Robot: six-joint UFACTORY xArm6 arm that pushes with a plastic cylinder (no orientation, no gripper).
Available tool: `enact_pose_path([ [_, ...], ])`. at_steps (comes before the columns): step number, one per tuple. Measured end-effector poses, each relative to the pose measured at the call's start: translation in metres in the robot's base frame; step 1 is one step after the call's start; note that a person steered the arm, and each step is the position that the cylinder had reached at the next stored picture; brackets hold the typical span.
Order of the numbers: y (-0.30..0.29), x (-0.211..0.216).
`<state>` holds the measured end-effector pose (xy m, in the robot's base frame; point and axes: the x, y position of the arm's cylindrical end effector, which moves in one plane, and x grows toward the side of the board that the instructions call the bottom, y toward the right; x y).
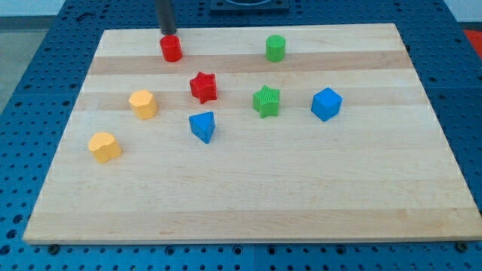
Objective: Push the red star towards the green star
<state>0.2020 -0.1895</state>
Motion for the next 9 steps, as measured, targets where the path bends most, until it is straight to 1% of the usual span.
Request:
enact_pose_path([
  [1, -0.041, 0.038],
  [2, -0.046, 0.082],
  [3, -0.039, 0.109],
  [4, -0.012, 0.126],
  [5, 0.005, 0.126],
  [6, 0.009, 0.126],
  [8, 0.068, 0.133],
  [9, 0.073, 0.139],
])
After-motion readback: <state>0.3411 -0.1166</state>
